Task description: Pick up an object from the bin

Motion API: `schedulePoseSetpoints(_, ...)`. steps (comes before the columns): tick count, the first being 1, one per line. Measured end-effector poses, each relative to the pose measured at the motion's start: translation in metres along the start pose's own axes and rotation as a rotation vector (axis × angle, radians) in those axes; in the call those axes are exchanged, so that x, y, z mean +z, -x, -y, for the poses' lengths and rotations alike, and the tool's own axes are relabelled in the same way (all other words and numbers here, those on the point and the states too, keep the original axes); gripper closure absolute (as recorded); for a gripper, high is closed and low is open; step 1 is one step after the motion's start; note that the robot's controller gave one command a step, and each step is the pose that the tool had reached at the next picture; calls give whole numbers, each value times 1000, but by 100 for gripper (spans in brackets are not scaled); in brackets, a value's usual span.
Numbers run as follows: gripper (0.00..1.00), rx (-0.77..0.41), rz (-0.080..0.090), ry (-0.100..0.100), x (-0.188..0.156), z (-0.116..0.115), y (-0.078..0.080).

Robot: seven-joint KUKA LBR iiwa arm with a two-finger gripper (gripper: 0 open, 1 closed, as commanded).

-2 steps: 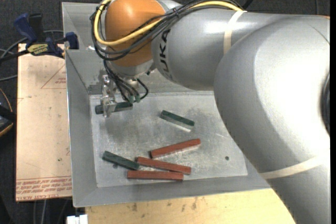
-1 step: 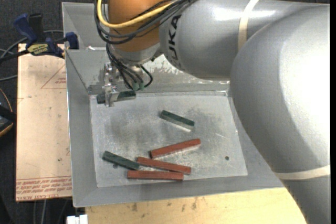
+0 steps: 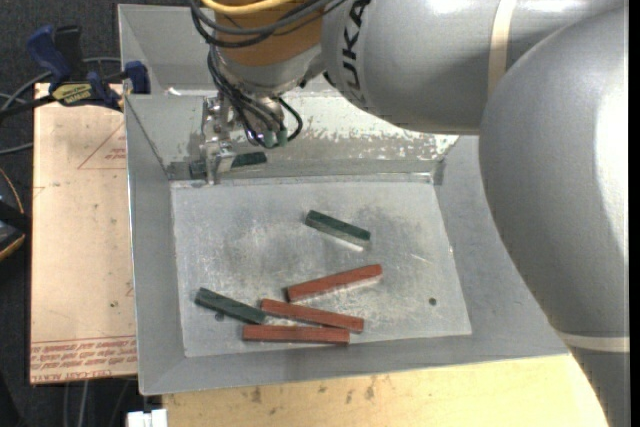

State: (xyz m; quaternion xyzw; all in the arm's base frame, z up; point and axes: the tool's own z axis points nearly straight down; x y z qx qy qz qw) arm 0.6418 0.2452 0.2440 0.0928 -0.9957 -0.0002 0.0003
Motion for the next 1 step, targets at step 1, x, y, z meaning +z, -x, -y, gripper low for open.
schedulePoseSetpoints(1, 100, -5, 3, 1, -14, 0, 0)
